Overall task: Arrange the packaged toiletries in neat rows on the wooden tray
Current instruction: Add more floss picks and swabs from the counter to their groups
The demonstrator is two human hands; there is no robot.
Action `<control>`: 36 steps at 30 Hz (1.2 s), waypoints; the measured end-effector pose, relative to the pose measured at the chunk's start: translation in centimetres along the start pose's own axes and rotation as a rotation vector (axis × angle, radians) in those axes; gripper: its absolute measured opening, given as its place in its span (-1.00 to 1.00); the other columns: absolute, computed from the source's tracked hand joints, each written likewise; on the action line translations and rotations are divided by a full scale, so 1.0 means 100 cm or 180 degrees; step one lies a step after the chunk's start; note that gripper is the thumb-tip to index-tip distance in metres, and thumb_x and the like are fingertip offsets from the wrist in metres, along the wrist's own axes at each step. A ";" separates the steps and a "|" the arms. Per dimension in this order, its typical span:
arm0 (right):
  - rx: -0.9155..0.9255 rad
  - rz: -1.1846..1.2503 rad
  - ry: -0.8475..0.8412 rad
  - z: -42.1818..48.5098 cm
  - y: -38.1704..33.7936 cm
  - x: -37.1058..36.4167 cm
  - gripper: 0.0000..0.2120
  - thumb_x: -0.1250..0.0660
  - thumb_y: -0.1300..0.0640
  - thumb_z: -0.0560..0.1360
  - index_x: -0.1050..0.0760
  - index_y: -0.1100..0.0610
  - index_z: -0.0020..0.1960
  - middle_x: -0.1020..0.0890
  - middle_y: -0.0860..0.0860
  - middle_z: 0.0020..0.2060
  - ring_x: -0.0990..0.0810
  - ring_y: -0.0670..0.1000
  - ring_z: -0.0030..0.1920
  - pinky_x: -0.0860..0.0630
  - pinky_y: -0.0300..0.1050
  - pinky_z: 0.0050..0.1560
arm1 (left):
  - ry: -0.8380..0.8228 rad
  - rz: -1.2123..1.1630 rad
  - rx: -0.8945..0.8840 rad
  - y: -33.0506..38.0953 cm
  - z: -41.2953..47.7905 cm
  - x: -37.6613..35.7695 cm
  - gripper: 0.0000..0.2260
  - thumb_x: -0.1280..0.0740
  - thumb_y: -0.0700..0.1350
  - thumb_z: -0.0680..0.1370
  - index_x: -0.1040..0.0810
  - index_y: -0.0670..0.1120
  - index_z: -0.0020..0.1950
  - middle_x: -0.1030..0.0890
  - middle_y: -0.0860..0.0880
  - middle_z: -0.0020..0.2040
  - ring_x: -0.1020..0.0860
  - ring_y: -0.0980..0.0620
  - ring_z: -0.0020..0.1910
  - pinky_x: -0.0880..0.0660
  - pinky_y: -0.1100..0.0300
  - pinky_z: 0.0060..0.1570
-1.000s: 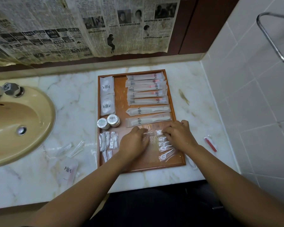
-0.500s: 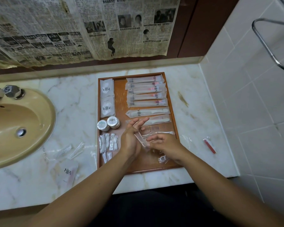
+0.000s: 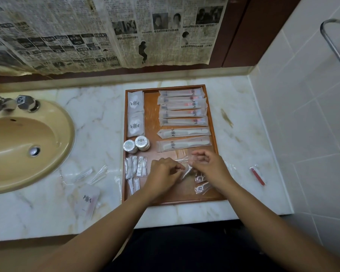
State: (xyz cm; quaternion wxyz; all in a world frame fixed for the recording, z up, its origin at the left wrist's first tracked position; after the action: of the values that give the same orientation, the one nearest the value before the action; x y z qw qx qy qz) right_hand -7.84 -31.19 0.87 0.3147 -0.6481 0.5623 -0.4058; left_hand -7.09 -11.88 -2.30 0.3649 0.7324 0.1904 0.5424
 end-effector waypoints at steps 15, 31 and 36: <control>0.2218 -0.2521 -0.0176 0.004 0.025 -0.045 -0.90 -0.49 0.19 0.50 -0.59 0.11 -0.02 -0.63 -0.01 -0.17 -0.57 0.03 -0.11 -0.55 -0.07 -0.12 | 0.0307 0.2053 -0.0416 -0.039 -0.003 0.013 -0.87 -0.39 0.02 0.51 -0.71 0.07 -0.01 -0.61 0.02 -0.16 -0.51 -0.13 -0.24 -0.23 0.02 -0.16; 0.2116 -0.3149 -0.0489 0.042 0.033 -0.046 -0.88 -0.50 -0.02 0.49 -0.72 -0.08 0.03 -0.73 -0.14 -0.07 -0.56 0.02 0.01 -0.36 0.04 0.15 | 0.0295 0.1643 -0.0716 -0.042 -0.003 0.017 -0.87 -0.38 0.02 0.52 -0.70 0.06 -0.01 -0.59 0.06 -0.14 -0.50 -0.07 -0.13 -0.26 -0.01 -0.06; 0.2162 -0.2939 -0.0020 0.037 0.037 -0.037 -0.80 -0.49 -0.01 0.49 -0.67 -0.02 0.10 -0.68 -0.10 0.00 -0.57 0.02 0.09 -0.43 0.04 0.15 | 0.0434 0.1773 -0.0961 -0.043 -0.009 0.008 -0.84 -0.35 0.05 0.59 -0.68 0.02 -0.01 -0.58 0.02 -0.15 -0.50 -0.09 -0.17 -0.26 -0.01 -0.07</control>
State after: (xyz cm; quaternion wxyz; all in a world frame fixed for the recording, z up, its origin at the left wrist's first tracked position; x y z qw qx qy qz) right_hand -6.49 -28.32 -4.66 0.2971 -0.6902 0.0580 -0.6572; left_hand -7.16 -8.21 -4.82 0.2934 0.6558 -0.0760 0.6914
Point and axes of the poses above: each hand's wrist, its own z-axis towards the middle knuckle, its own x-axis out of the back of the hand, y = z × x, the point moved 2 cm from there along z, towards the middle knuckle
